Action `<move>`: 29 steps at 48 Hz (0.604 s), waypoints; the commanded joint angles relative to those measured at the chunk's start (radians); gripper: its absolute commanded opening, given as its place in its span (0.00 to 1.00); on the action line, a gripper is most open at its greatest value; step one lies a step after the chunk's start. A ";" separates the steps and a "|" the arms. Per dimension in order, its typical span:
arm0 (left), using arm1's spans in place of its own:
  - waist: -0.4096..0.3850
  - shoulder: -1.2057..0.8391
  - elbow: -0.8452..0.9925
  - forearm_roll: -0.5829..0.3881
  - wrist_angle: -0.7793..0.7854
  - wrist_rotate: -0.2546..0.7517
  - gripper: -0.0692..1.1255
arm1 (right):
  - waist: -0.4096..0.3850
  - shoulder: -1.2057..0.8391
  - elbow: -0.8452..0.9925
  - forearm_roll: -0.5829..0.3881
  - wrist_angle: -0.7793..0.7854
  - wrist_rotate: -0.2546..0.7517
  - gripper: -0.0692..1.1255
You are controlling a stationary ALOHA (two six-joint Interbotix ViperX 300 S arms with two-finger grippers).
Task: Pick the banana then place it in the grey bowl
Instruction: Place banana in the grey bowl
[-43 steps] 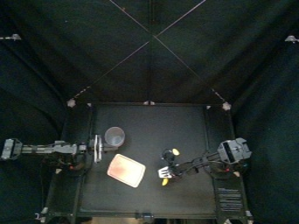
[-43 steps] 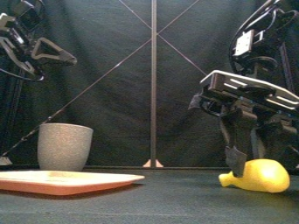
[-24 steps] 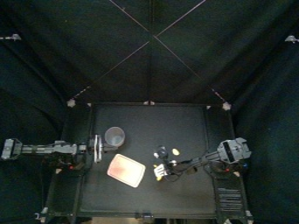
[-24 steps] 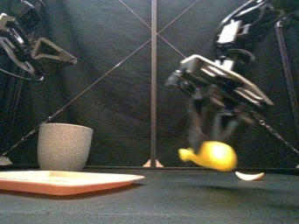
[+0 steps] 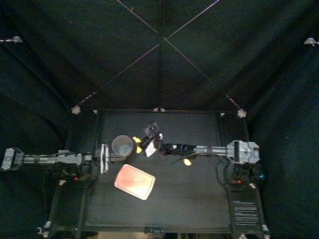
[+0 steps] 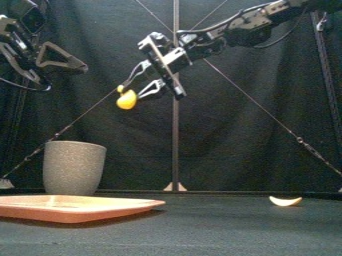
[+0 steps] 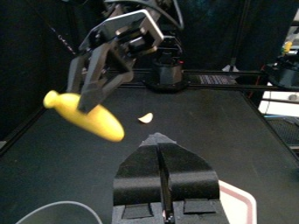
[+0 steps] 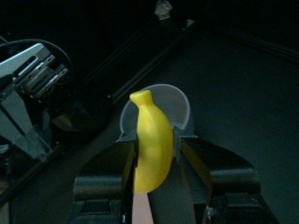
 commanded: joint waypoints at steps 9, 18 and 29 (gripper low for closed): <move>0.002 0.000 -0.032 0.000 -0.012 0.000 0.05 | -0.083 0.190 -0.219 0.020 -0.265 -0.014 0.44; 0.002 0.000 -0.034 0.003 -0.014 0.000 0.05 | -0.100 0.273 -0.319 0.017 -0.267 -0.032 0.46; 0.002 0.002 -0.035 0.000 -0.014 0.000 0.05 | -0.112 0.324 -0.377 0.006 -0.284 -0.037 0.66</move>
